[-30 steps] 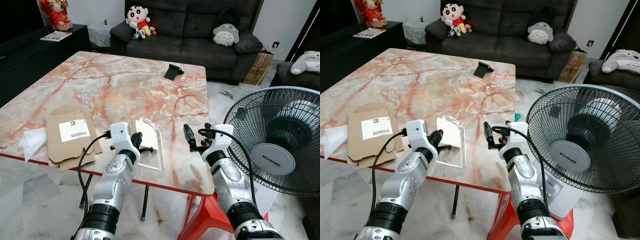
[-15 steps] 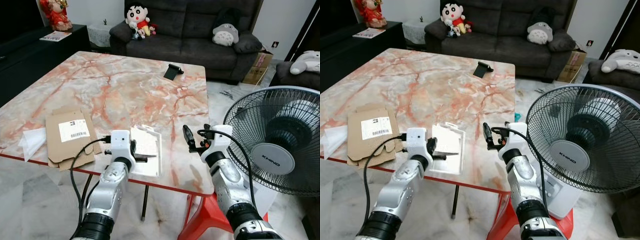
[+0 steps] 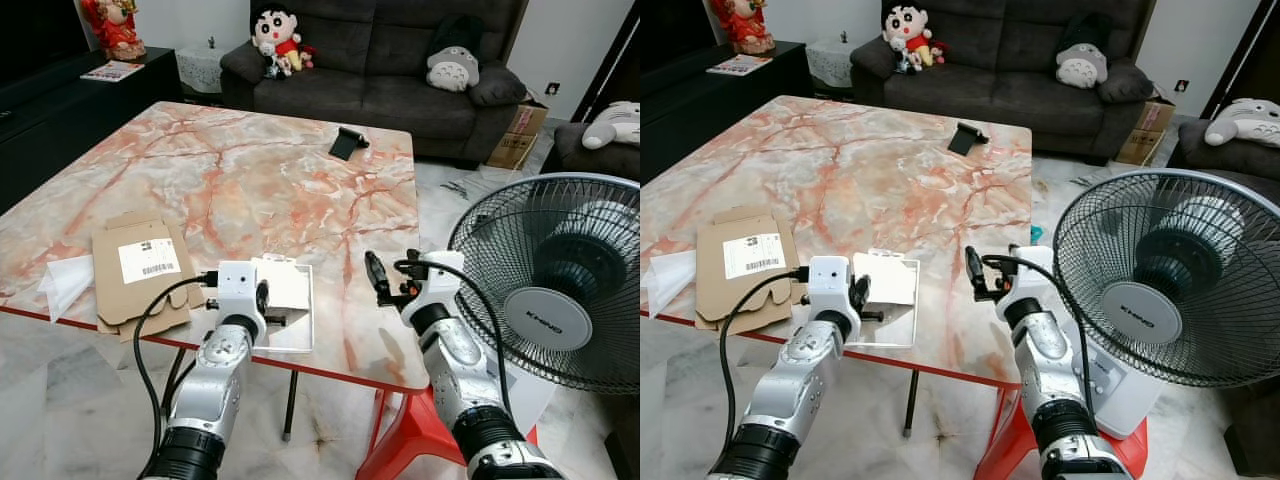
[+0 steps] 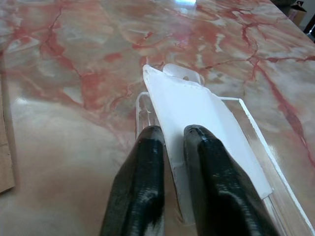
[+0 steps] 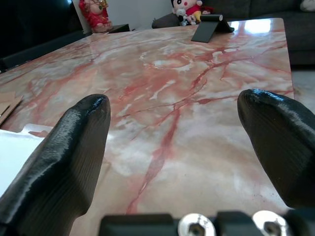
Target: Picking trash to rubbish bin
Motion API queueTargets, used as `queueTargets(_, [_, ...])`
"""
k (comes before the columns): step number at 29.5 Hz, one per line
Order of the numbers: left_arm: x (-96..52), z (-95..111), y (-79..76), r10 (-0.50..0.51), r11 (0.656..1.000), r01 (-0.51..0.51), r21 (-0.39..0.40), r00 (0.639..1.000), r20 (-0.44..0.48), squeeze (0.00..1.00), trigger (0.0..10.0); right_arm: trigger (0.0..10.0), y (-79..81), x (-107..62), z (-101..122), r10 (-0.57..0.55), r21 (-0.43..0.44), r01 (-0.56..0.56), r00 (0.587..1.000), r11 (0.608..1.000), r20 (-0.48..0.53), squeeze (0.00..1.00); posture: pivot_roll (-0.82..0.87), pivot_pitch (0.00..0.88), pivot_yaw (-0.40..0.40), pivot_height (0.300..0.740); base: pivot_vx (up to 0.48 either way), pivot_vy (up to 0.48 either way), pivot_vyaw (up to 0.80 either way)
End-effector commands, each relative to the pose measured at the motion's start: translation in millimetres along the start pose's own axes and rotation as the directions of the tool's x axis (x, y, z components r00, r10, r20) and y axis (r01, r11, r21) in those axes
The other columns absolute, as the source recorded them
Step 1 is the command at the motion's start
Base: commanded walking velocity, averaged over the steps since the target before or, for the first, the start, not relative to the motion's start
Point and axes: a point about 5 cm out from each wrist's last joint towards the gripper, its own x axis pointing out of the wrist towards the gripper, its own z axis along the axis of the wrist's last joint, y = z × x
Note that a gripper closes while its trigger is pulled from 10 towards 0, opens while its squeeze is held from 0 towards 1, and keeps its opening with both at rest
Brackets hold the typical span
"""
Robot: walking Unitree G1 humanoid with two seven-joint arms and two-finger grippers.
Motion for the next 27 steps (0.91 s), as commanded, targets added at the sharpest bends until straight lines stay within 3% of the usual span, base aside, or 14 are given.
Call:
queueTargets(1, [0.8,2.8,-2.4,-0.005,1.0,0.005,0.001,1.0,0.013,1.0,9.8,10.0,-1.1,0.1,2.1,-0.002,-0.002,0.002,1.0,1.0,0.004,0.0,-0.02,0.064,-0.07,0.74,0.0,0.0,0.0])
queueTargets(2, [0.8,2.7,-3.0,-0.011,1.0,0.011,-0.012,1.0,0.017,1.0,9.8,10.0,-1.1,0.1,1.9,-0.002,-0.003,0.002,1.0,1.0,0.004,0.0,-0.02,0.064,-0.07,0.74,0.0,0.0,0.0])
queueTargets(3, [0.9,2.5,-3.2,-0.011,1.0,0.012,-0.025,1.0,0.016,1.0,3.9,10.0,-1.0,0.1,2.0,-0.002,-0.002,0.002,1.0,1.0,0.004,0.0,-0.02,0.064,-0.07,0.74,0.0,0.0,0.0])
queueTargets(4, [0.9,1.7,-3.2,-0.009,0.999,0.009,-0.042,1.0,0.011,1.0,1.9,10.0,-1.0,0.1,2.0,-0.002,-0.002,0.002,1.0,1.0,0.004,0.0,-0.02,0.064,-0.07,0.74,0.0,0.0,0.0])
queueTargets(5, [1.0,1.3,-3.7,-0.014,0.998,0.015,-0.057,1.0,0.009,0.09,0.0,10.0,-1.1,0.1,2.1,-0.002,-0.002,0.002,1.0,1.0,0.004,0.0,-0.02,0.064,-0.07,0.74,0.0,0.0,0.0])
queueTargets(6, [1.2,1.1,-4.6,-0.024,0.997,0.025,-0.079,1.0,0.011,0.0,0.0,10.0,-1.2,0.1,2.2,-0.003,-0.002,0.003,1.0,1.0,0.004,0.0,-0.02,0.064,-0.07,0.74,0.0,0.0,0.0])
queueTargets(15, [0.7,-1.6,-6.7,-0.037,0.977,0.036,-0.208,0.999,0.0,0.0,0.0,10.0,-1.9,-0.4,2.1,-0.006,-0.003,0.006,1.0,1.0,0.005,0.0,-0.02,0.067,-0.068,0.74,0.0,0.0,0.0])
queueTargets(27, [1.1,5.7,-5.7,-0.039,0.96,0.048,-0.277,0.998,0.04,0.0,0.0,10.0,-2.5,-0.3,2.7,-0.006,-0.004,0.006,1.0,1.0,0.005,0.0,-0.02,0.068,-0.07,0.74,0.0,0.0,0.0])
